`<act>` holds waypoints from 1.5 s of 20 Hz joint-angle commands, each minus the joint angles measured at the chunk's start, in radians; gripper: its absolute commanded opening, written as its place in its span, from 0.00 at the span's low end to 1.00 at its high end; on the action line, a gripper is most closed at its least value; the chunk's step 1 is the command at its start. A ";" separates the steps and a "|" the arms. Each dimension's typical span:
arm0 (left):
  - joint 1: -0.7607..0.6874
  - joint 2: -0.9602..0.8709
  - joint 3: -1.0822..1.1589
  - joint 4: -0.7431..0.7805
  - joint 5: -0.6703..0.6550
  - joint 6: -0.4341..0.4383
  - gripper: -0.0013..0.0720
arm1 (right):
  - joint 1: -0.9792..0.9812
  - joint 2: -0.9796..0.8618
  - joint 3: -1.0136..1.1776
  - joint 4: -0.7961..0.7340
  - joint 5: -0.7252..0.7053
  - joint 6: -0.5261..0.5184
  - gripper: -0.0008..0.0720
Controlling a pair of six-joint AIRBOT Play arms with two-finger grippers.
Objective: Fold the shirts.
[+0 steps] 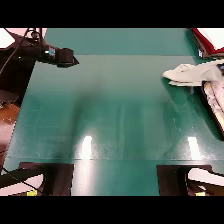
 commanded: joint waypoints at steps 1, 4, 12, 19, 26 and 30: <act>-0.036 0.000 -0.002 -0.001 0.040 0.000 0.06 | -0.058 -0.086 0.147 -0.002 0.019 -0.002 0.03; -0.036 0.000 -0.002 0.012 0.032 0.000 0.06 | -0.058 -0.121 0.284 0.002 0.034 0.000 0.03; -0.036 0.000 -0.002 0.018 0.032 0.000 0.06 | -0.124 -0.096 0.594 -0.005 0.097 0.009 0.03; -0.036 0.000 -0.002 0.018 0.016 0.001 0.06 | -0.212 -0.030 0.598 -0.327 0.333 0.108 0.03; -0.036 0.000 -0.002 0.018 -0.006 0.027 0.06 | -0.320 0.030 0.516 -0.583 0.517 0.202 0.03; -0.036 0.000 -0.002 0.018 -0.016 0.046 0.06 | -0.396 0.143 0.281 -0.765 0.502 0.203 0.03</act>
